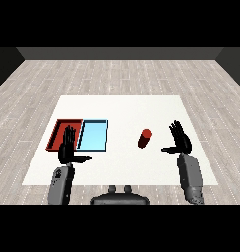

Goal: Pick the red can and put it in the red box

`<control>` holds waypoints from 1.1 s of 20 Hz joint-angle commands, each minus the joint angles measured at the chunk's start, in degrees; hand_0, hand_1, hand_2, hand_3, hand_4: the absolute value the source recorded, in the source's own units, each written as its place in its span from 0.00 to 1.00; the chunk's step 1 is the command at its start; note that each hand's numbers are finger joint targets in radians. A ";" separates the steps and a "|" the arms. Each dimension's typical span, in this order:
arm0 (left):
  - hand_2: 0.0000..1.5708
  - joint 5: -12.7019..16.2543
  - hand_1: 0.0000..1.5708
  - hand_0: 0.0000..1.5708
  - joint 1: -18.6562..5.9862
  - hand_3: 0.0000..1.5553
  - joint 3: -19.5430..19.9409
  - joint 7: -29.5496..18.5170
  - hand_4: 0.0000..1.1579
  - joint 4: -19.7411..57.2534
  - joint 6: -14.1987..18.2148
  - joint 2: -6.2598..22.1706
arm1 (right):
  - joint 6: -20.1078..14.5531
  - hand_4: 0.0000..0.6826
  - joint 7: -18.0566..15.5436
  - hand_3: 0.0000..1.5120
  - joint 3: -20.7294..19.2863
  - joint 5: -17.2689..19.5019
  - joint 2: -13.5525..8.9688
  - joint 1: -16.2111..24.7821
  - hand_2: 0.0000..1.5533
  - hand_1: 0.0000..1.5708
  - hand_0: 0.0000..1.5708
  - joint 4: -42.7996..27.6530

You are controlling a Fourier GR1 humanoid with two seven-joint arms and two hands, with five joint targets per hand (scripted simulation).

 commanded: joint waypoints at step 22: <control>0.00 0.07 0.00 0.00 -1.28 0.00 -0.47 4.18 0.00 -3.86 2.15 -0.60 | -2.96 0.00 -7.92 0.00 5.05 1.02 7.67 -5.86 0.00 0.00 0.00 16.47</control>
